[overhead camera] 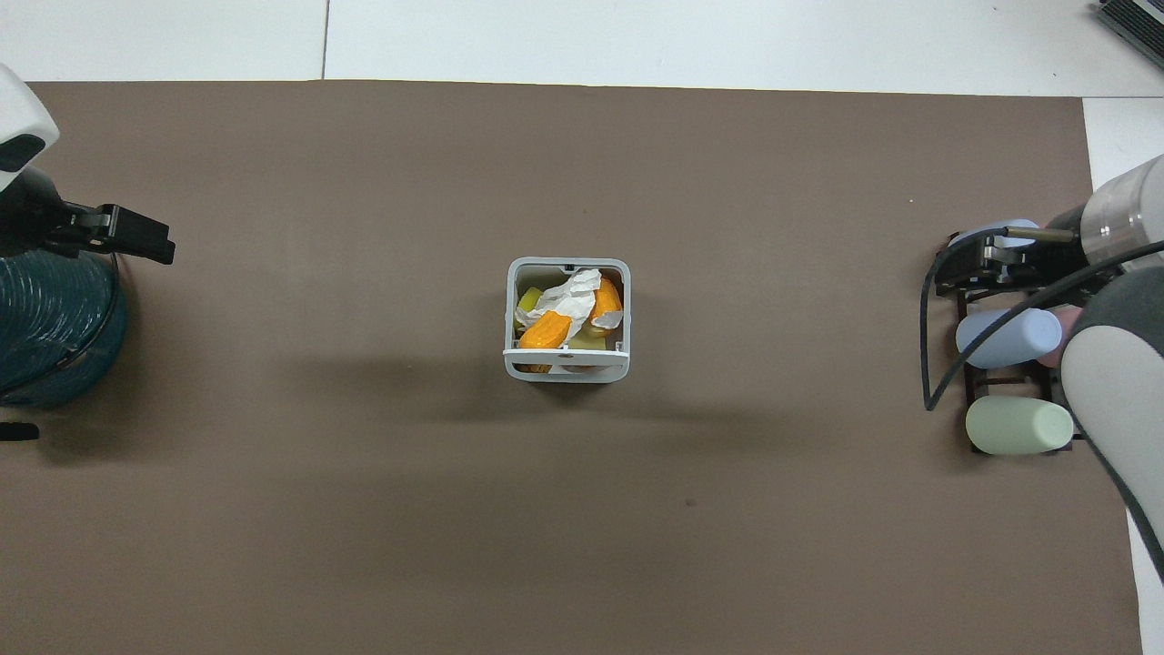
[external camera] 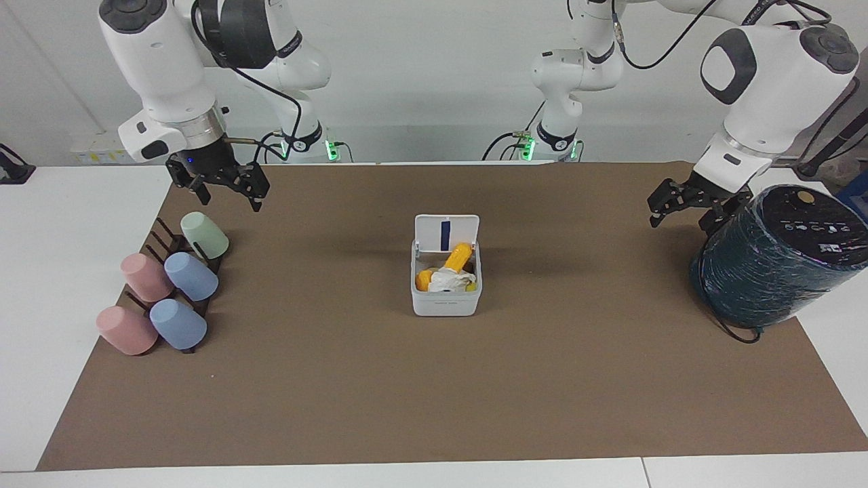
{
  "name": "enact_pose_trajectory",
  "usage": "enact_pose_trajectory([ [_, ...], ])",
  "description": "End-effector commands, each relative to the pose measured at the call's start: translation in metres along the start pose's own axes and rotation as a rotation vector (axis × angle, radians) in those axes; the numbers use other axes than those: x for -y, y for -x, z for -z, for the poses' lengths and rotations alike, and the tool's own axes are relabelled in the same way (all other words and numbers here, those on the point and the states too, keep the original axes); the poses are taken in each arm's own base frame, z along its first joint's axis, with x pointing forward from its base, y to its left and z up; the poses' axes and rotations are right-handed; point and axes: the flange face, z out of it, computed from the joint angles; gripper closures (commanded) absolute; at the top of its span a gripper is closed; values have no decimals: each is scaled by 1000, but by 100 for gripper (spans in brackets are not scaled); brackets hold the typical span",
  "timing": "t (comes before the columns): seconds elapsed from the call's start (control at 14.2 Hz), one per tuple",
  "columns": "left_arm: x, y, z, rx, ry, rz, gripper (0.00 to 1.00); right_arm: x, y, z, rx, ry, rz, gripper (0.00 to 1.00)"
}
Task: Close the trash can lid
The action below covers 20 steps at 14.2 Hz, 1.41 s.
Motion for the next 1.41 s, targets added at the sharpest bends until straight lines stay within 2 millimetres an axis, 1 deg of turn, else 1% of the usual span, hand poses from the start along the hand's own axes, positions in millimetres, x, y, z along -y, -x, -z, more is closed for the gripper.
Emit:
enact_pose_trajectory([
  [0.0, -13, 8, 2, -7, -20, -23, 0, -3, 6, 1, 4, -8, 12, 0],
  [0.14, -32, 8, 0, 2, -19, -52, 0, -3, 6, 1, 5, -10, 14, 0],
  [0.21, -45, 9, -1, 8, -18, -56, 0, -3, 6, 1, 5, -10, 14, 0],
  [0.42, -110, 17, -10, 16, -16, 38, 0, -3, 6, 1, 4, -8, 14, 0],
  [0.49, -127, 20, -12, 18, -15, 56, 0, -4, 5, 1, 4, -8, 11, 0],
  [0.64, -159, 31, -18, 36, -15, 30, 0, -3, 6, 1, 5, -10, 14, 0],
  [0.71, -174, 40, -22, 49, -12, 3, 10, -4, 5, 1, 4, -8, 11, 0],
  [0.85, -202, 56, -33, 68, -10, -15, 32, -4, 5, 1, 4, -8, 11, 0],
  [0.99, -217, 61, -34, 61, -7, 44, 40, -3, 6, 1, 5, -10, 12, 0],
  [1.06, -228, 65, -36, 70, 6, 51, 41, -4, 5, 1, 5, -10, 10, 0],
  [1.2, -235, 71, -38, 88, 38, 58, 58, -3, 6, 1, 5, -10, 12, 0],
  [1.34, -247, 81, -42, 103, 42, 62, 67, -4, 5, 1, 4, -8, 11, 0],
])
